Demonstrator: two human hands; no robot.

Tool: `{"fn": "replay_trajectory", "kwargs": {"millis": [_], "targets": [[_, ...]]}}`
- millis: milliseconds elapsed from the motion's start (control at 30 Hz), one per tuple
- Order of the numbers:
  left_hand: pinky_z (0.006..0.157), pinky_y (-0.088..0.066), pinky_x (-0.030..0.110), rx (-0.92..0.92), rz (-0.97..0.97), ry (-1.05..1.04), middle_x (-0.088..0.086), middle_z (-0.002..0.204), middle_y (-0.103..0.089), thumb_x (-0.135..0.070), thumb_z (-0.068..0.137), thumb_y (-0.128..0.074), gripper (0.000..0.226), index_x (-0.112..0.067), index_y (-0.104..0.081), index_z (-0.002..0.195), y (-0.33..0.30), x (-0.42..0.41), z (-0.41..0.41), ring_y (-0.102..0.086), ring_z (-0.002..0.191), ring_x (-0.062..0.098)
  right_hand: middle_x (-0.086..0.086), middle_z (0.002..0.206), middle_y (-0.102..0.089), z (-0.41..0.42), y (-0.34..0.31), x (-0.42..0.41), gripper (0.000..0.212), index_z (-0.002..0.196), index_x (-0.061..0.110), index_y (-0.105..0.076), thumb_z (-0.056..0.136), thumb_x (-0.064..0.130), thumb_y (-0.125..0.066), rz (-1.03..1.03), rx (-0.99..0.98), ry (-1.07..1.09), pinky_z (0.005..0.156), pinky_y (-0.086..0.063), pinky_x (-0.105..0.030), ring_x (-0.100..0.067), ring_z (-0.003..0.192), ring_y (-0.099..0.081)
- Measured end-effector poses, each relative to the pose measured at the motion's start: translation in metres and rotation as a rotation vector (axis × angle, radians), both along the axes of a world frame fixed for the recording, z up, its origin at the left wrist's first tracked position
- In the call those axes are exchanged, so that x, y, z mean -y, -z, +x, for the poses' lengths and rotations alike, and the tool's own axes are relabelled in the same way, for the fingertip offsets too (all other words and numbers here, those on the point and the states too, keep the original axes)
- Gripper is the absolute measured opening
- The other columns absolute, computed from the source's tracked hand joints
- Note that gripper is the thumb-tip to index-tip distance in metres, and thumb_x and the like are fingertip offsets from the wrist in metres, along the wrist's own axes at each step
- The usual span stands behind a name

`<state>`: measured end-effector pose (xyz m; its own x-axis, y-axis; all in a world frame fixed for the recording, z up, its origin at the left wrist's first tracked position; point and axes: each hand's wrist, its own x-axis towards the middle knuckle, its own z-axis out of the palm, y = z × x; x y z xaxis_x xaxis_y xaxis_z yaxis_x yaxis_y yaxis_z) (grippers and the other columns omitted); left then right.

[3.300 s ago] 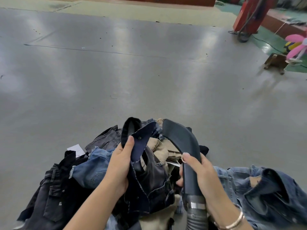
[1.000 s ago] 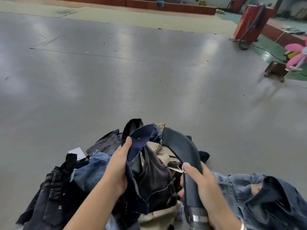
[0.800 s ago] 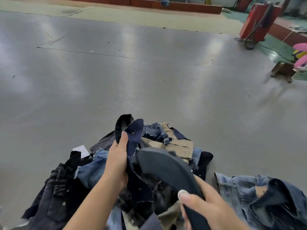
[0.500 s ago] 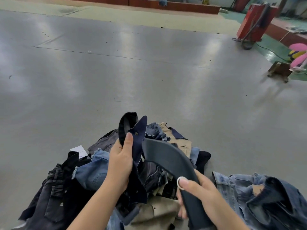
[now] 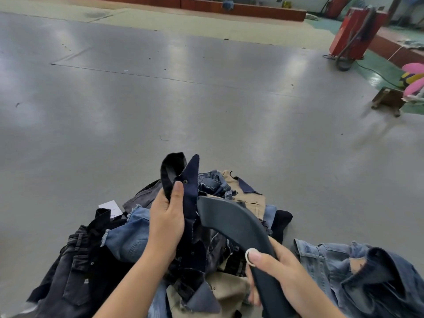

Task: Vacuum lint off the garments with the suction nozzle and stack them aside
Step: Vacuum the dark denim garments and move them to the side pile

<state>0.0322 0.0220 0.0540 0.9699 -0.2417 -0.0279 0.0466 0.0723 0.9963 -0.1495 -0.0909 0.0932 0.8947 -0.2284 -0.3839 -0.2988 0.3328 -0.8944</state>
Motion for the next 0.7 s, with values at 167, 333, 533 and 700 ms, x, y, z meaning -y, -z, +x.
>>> {"fn": "replay_trajectory", "kwargs": {"millis": [167,333,533,700], "targets": [[0.067,-0.053,0.023,-0.048,-0.014,-0.051,-0.008,0.079,-0.073,-0.04,0.096,-0.048,0.027,-0.02,-0.064,0.089,0.001,-0.003,0.01,-0.067,0.077,0.008,0.02,0.117,-0.066,-0.005,0.009,-0.005,0.06,0.126,0.04,-0.05,0.069,0.048,-0.067,-0.209,-0.027,-0.174,0.082,-0.046,-0.01,0.0,0.108,-0.061],[0.047,-0.049,0.028,-0.076,-0.009,0.007,-0.002,0.064,-0.066,-0.039,0.097,-0.048,0.025,-0.021,-0.061,0.085,0.0,0.0,0.0,-0.062,0.053,0.012,-0.005,0.07,-0.066,-0.001,0.006,0.001,0.036,0.098,0.033,-0.067,0.065,0.044,-0.075,-0.082,0.026,-0.026,0.053,-0.05,-0.029,-0.022,0.056,-0.063],[0.038,-0.043,0.021,-0.149,-0.054,0.018,-0.003,0.057,-0.062,-0.038,0.098,-0.047,0.028,-0.013,-0.061,0.093,0.0,0.0,0.0,-0.056,0.043,0.011,-0.019,0.064,-0.059,-0.006,0.003,0.019,0.044,0.096,0.014,-0.061,0.063,0.038,-0.079,-0.076,0.022,0.134,0.045,-0.048,-0.032,-0.031,0.046,-0.056],[0.065,-0.055,0.035,-0.247,-0.087,0.072,0.01,0.095,-0.074,-0.042,0.096,-0.048,0.037,-0.01,-0.064,0.107,0.002,0.003,-0.001,-0.07,0.077,0.023,0.008,0.098,-0.073,-0.006,0.012,0.001,0.056,0.117,0.036,-0.06,0.064,0.05,-0.071,-0.22,-0.011,-0.12,0.071,-0.049,-0.013,-0.007,0.091,-0.068]]}}
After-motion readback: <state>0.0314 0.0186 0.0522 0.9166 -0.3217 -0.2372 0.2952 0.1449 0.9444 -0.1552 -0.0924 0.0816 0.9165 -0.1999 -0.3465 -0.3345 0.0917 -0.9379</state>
